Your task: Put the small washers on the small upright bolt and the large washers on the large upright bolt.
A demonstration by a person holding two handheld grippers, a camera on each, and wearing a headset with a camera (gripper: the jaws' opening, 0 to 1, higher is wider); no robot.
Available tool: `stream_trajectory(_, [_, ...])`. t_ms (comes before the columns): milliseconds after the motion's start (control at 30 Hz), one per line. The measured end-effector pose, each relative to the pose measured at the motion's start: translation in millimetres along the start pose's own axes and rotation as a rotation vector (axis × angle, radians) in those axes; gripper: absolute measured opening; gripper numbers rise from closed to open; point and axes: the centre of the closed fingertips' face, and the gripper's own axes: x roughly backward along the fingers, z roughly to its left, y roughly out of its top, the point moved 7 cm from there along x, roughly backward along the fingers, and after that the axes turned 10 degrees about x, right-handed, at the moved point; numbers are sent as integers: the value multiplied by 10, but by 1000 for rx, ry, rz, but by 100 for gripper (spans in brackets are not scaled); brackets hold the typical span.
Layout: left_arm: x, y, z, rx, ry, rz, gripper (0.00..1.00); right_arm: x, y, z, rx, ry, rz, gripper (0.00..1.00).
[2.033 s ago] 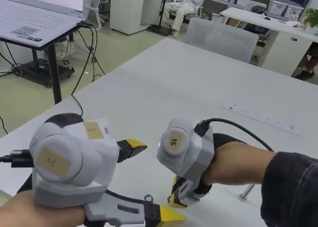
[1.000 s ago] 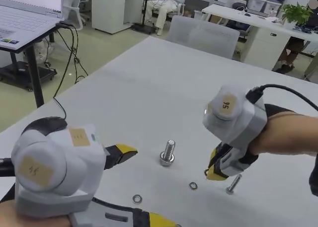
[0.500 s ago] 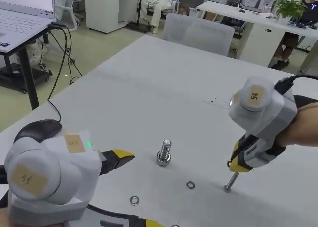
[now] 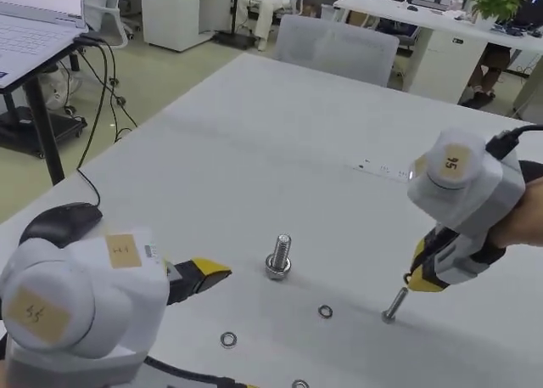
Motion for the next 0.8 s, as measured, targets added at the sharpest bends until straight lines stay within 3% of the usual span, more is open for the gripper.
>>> stream_trajectory(500, [-54, -59, -77, -10, -63, 57, 83, -96, -15, 9, 7, 20, 5, 13])
stream_trajectory(800, [-64, -79, -112, -9, -89, 70, 83, -161, -34, 11, 3, 36, 6, 13])
